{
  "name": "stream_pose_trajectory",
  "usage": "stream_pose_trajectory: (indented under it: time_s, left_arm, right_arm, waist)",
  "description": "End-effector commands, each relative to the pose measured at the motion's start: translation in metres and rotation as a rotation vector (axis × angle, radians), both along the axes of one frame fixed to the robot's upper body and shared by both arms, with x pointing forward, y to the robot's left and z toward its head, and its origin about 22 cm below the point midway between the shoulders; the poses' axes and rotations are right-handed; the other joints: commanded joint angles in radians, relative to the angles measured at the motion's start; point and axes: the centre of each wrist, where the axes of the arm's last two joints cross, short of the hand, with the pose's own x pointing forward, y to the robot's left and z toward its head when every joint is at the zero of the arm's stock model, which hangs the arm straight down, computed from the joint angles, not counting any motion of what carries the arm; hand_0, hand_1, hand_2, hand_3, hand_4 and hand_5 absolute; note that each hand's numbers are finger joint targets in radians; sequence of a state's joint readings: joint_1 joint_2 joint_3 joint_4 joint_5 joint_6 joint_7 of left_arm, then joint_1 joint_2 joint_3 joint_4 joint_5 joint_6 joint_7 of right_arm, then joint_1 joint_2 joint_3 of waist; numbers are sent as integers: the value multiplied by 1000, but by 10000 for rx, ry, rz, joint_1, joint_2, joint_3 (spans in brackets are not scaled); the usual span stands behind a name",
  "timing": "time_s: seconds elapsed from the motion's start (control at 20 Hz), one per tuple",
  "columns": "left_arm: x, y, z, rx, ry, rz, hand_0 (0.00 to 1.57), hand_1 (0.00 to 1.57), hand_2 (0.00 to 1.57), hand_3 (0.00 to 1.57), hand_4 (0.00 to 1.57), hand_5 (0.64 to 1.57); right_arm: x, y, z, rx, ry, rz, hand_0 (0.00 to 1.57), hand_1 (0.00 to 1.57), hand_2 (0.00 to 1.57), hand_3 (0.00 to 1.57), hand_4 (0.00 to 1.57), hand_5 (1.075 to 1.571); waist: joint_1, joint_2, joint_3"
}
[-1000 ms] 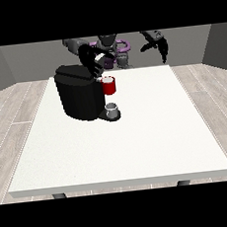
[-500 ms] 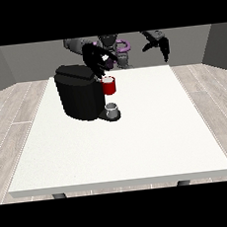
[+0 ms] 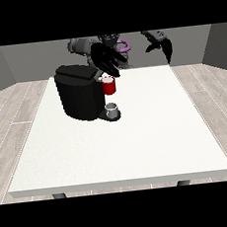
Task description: Insert the coffee pod into the coffee machine and close the lid
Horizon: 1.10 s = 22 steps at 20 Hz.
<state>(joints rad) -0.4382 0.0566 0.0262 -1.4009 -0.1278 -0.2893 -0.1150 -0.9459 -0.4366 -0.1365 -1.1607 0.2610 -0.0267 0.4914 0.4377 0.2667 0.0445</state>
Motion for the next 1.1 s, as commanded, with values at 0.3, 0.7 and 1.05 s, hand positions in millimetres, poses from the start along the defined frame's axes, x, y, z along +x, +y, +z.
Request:
stream_pose_trajectory:
  time_s: [0.3, 0.7, 1.05]
  left_arm:
    - [10, -22, 26, -60, -613, -956, 0, 0, 0, 0, 0, 1571]
    - [14, -13, 30, -159, -506, -556, 0, 0, 0, 0, 297, 1571]
    - [3, 7, 3, -385, -93, -115, 0, 0, 0, 0, 248, 1571]
  right_arm:
    - [-10, 56, 39, 1151, -2413, 2367, 0, 0, 0, 0, 0, 1571]
    - [0, 98, 42, 897, -3032, 3744, 0, 0, 0, 0, 0, 1571]
    - [-4, 140, 5, 1317, -3554, 5138, 0, 0, 0, 0, 172, 1571]
  waist:
    - [1710, 695, -425]
    - [1187, 908, -449]
    - [299, 193, -449]
